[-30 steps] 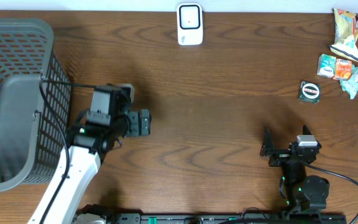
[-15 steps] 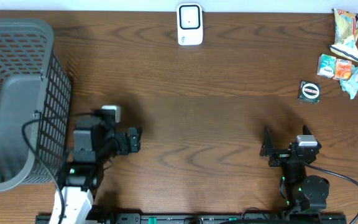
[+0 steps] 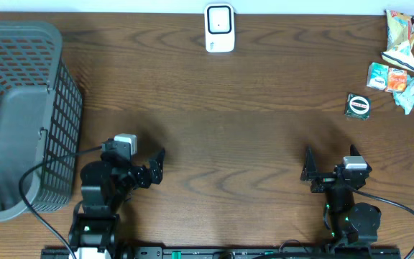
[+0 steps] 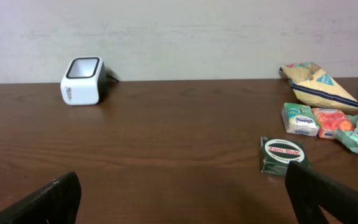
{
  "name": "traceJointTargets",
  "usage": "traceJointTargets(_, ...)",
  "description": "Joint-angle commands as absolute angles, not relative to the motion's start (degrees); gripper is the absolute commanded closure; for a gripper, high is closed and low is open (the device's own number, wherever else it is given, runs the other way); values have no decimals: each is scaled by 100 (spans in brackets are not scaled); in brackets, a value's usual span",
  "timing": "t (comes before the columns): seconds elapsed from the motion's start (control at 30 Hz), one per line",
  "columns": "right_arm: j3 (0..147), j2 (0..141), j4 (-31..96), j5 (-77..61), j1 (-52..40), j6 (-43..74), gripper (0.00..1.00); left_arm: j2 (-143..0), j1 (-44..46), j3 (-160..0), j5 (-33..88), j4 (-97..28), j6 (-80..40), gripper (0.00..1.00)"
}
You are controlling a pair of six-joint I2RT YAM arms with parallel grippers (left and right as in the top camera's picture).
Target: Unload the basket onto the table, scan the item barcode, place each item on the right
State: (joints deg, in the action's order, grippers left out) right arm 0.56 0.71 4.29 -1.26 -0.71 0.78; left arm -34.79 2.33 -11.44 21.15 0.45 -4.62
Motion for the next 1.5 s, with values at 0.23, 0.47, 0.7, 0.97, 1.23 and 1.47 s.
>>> traceJointTargets(0.23, 36, 32, 440, -117, 1, 36, 1, -2329, 200, -423, 2029, 222, -410, 3)
traceJointTargets(0.47, 36, 32, 440, -119, 1, 36, 1, -1846, 193, -23, 1938, 646, -412, 2)
traceJointTargets(0.7, 36, 32, 440, -119, 1, 36, 1, -1509, 178, -23, 1551, 506, -410, 2)
traceJointTargets(0.97, 36, 32, 440, -119, 1, 36, 1, -738, 167, -23, 1236, -301, -410, 2)
traceJointTargets(1.23, 36, 34, 440, -117, 1, 36, 1, -123, 167, -23, 1212, -311, -408, 2)
traceJointTargets(1.47, 36, 34, 440, -119, 1, 36, 1, -8, 167, -23, 1131, -344, -56, 3)
